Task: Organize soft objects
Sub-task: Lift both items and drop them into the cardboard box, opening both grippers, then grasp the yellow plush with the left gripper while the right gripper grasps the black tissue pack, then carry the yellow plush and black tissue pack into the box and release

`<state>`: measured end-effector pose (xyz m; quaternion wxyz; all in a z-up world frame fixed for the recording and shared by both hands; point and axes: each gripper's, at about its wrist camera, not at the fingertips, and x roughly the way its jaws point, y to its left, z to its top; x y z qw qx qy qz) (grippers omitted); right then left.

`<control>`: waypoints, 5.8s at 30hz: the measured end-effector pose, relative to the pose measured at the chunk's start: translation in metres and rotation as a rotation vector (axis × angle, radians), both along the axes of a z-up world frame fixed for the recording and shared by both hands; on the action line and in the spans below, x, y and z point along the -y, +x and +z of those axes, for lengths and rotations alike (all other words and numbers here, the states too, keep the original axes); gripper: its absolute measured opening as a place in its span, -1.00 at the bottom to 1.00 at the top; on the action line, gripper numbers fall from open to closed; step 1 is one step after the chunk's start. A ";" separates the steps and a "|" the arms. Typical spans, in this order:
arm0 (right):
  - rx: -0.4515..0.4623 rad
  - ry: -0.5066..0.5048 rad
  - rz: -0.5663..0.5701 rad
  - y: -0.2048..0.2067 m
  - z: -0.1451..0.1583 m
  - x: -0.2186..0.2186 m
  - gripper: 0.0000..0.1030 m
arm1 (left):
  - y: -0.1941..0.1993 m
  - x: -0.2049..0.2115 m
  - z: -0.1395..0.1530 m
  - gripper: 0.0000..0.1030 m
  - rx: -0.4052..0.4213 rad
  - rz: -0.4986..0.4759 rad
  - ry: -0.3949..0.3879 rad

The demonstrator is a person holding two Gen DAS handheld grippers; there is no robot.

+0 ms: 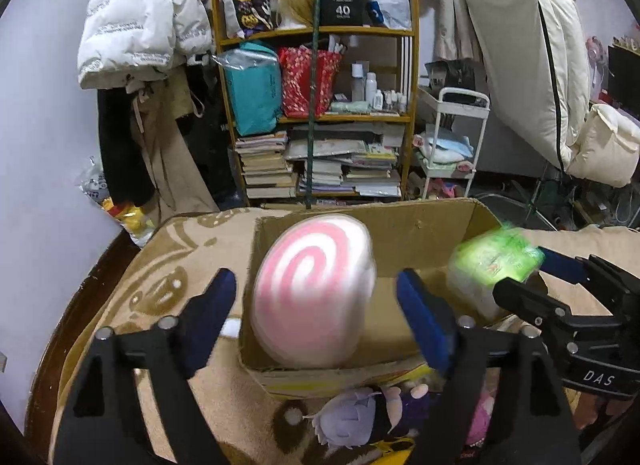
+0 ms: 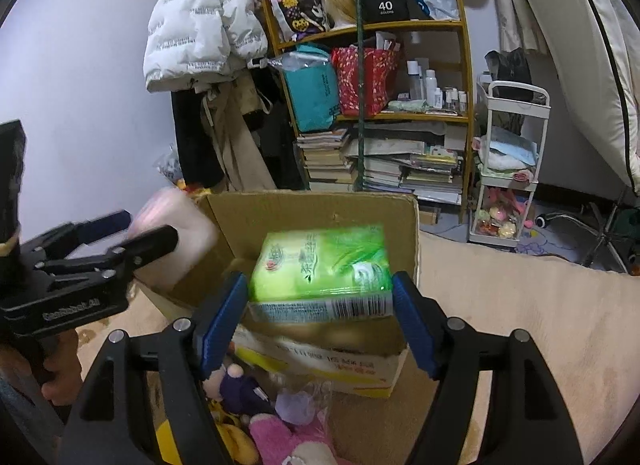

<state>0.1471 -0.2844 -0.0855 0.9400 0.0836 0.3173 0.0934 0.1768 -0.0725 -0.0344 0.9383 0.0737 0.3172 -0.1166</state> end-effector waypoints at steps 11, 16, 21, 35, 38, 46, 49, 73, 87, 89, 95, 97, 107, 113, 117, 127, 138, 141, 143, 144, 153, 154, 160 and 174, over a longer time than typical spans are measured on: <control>0.010 0.037 -0.039 -0.029 0.016 0.005 1.00 | -0.020 -0.011 0.013 0.76 0.002 0.031 0.013; 0.016 0.053 -0.058 -0.048 0.025 0.008 1.00 | -0.036 -0.021 0.018 0.78 -0.021 0.045 0.006; 0.004 0.064 -0.078 -0.066 0.032 0.011 1.00 | -0.057 -0.026 0.022 0.79 -0.035 0.052 0.028; -0.098 0.078 -0.086 -0.118 0.029 0.009 1.00 | -0.101 -0.033 0.017 0.79 -0.138 0.062 0.066; -0.138 0.077 -0.083 -0.127 0.023 0.006 1.00 | -0.110 -0.036 0.014 0.79 -0.170 0.062 0.056; -0.208 0.067 -0.074 -0.142 0.015 0.003 1.00 | -0.131 -0.039 0.010 0.79 -0.214 0.062 0.046; -0.229 0.066 -0.076 -0.143 0.013 0.002 1.00 | -0.135 -0.039 0.008 0.79 -0.231 0.062 0.044; -0.536 0.106 -0.078 -0.110 -0.047 0.008 0.91 | -0.106 -0.007 -0.047 0.79 -0.434 -0.018 0.079; -0.686 0.112 -0.082 -0.099 -0.084 0.004 0.68 | -0.091 0.023 -0.081 0.79 -0.532 -0.088 0.113; -0.703 0.113 -0.077 -0.097 -0.088 0.004 0.68 | -0.090 0.027 -0.087 0.79 -0.552 -0.101 0.118; -0.756 0.085 -0.094 -0.093 -0.099 0.004 0.68 | -0.081 0.031 -0.099 0.79 -0.592 -0.105 0.105; -0.782 0.084 -0.093 -0.092 -0.105 0.004 0.68 | -0.079 0.030 -0.103 0.79 -0.608 -0.101 0.090; -0.812 0.059 -0.128 -0.093 -0.112 0.005 -0.24 | -0.075 0.026 -0.113 0.50 -0.655 -0.106 0.007; -0.761 0.062 -0.108 -0.098 -0.101 -0.001 -0.47 | -0.082 0.017 -0.105 0.39 -0.628 -0.076 0.001; -0.692 0.041 -0.094 -0.104 -0.085 -0.003 -0.50 | -0.090 0.005 -0.091 0.39 -0.576 -0.036 -0.002; -0.412 0.023 -0.057 -0.115 -0.026 -0.005 -0.50 | -0.118 -0.018 -0.034 0.40 -0.344 0.027 -0.006; -0.156 0.024 -0.067 -0.121 0.012 -0.002 -0.50 | -0.129 -0.026 -0.001 0.41 -0.155 0.083 -0.034; -0.101 0.013 -0.068 -0.118 0.020 -0.003 -0.50 | -0.134 -0.027 0.012 0.41 -0.078 0.090 -0.040; -0.072 0.007 -0.062 -0.115 0.025 -0.005 -0.50 | -0.137 -0.029 0.019 0.41 -0.038 0.093 -0.041; -0.061 0.004 -0.061 -0.115 0.026 -0.006 -0.50 | -0.137 -0.029 0.023 0.41 -0.017 0.096 -0.043; 0.023 0.005 -0.046 -0.091 0.045 -0.009 -0.50 | -0.133 -0.031 0.047 0.41 0.090 0.098 -0.039; 0.030 0.004 -0.043 -0.088 0.047 -0.009 -0.50 | -0.132 -0.030 0.050 0.41 0.105 0.096 -0.034; 0.069 -0.019 -0.025 -0.071 0.056 -0.013 -0.50 | -0.117 -0.024 0.062 0.41 0.156 0.092 -0.019; 0.259 -0.091 -0.035 -0.043 0.104 -0.014 -0.50 | -0.084 -0.011 0.096 0.41 0.293 0.088 0.022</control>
